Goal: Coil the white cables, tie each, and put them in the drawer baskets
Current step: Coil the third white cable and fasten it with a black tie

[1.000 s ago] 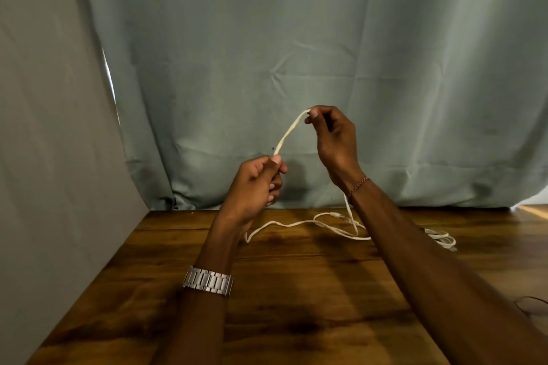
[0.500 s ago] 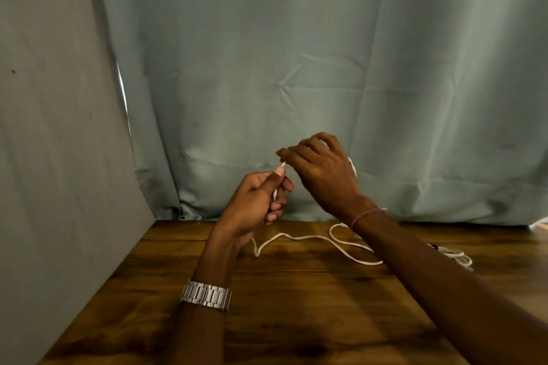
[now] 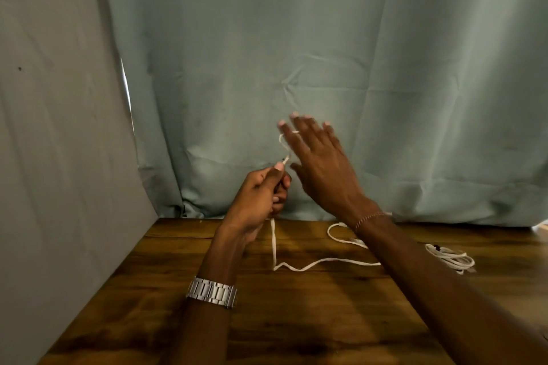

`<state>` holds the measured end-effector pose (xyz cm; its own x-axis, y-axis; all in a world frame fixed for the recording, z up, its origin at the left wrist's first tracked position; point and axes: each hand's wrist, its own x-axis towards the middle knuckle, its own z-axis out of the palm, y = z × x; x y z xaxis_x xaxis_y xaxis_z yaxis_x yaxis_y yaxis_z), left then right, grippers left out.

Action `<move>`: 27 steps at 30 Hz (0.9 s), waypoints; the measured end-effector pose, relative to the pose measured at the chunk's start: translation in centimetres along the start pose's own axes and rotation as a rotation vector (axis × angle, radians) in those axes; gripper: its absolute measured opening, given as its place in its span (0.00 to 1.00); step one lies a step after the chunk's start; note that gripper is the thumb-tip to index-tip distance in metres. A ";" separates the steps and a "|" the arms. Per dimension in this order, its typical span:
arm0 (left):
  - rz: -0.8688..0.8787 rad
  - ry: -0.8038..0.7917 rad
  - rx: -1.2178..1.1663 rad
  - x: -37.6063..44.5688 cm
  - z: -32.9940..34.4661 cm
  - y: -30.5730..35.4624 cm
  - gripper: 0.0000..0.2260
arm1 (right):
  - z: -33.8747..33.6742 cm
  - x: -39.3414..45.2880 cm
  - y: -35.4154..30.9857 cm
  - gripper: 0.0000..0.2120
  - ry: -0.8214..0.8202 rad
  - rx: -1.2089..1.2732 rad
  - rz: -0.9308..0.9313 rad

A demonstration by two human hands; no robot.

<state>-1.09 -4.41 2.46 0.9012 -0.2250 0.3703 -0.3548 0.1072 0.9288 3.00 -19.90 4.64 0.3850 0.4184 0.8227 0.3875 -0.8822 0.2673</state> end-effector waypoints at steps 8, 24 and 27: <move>-0.021 -0.073 0.005 -0.6 -0.2 0.9 0.20 | 0.7 -0.8 1.6 0.15 0.263 0.184 -0.031; 0.051 0.005 -0.004 -0.4 -0.4 0.9 0.17 | -1.6 -1.1 -2.2 0.28 0.040 0.197 0.008; 0.036 0.002 -0.026 -0.5 -0.4 0.9 0.17 | -1.0 -1.2 -1.9 0.14 0.145 0.285 -0.062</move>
<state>-1.77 -3.79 3.14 0.8884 -0.2190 0.4035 -0.3805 0.1405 0.9141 0.96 -18.91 3.65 0.2382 0.4162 0.8775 0.6334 -0.7515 0.1845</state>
